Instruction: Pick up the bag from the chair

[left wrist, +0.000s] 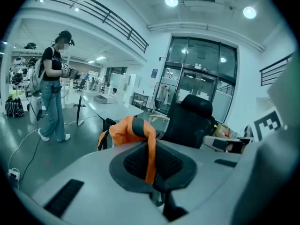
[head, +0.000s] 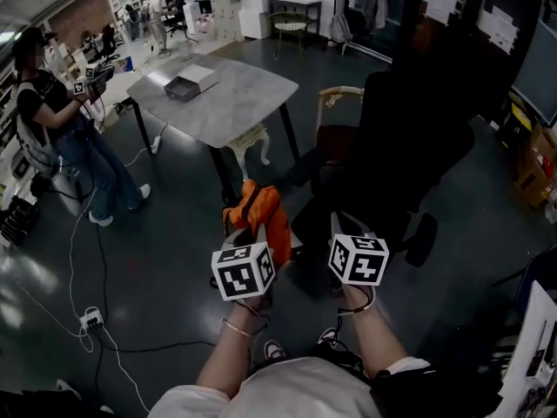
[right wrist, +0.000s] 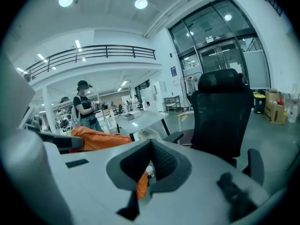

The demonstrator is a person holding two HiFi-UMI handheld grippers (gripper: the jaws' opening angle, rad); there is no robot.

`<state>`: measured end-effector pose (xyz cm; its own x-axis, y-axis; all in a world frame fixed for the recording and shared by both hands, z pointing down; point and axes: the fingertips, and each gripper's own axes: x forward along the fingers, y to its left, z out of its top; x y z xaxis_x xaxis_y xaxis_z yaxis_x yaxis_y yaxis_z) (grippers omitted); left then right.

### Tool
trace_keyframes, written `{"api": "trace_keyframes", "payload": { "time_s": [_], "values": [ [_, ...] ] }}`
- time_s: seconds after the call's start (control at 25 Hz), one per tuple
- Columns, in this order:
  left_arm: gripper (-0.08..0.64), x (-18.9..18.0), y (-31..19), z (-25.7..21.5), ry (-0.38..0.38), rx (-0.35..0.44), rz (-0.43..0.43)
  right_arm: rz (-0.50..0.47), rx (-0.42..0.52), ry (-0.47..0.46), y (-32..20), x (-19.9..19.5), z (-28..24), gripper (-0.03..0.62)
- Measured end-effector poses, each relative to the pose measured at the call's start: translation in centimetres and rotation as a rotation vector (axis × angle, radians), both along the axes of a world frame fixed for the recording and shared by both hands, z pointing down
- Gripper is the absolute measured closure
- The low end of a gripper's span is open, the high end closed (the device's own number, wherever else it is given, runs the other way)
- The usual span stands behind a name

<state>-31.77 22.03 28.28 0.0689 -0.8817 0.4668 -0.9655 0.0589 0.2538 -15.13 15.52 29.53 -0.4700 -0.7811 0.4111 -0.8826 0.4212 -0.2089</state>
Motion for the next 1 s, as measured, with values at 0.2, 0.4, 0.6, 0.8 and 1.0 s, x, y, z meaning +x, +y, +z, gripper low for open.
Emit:
{"api": "trace_keyframes", "payload": {
  "time_s": [0.2, 0.4, 0.6, 0.8, 1.0],
  "values": [
    [0.535, -1.9, -0.1, 0.0, 0.01, 0.007, -0.048, -0.01, 0.003, 0.012, -0.6, -0.7, -0.4, 0.56],
    [0.535, -1.6, 0.1, -0.5, 0.012, 0.011, -0.063, -0.022, 0.011, 0.015, -0.5, -0.4, -1.1, 0.56],
    [0.535, -1.9, 0.2, -0.6, 0.008, 0.016, -0.068, -0.034, 0.023, 0.026, -0.3, -0.9, -1.1, 0.56],
    [0.535, -2.4, 0.5, -0.9, 0.007, 0.02, -0.083, -0.044, 0.037, 0.035, -0.2, -1.1, -1.3, 0.56],
    [0.535, -2.3, 0.7, -1.2, 0.003, 0.023, -0.086, -0.051, 0.034, 0.03, 0.0, -1.1, -1.3, 0.561]
  ]
}}
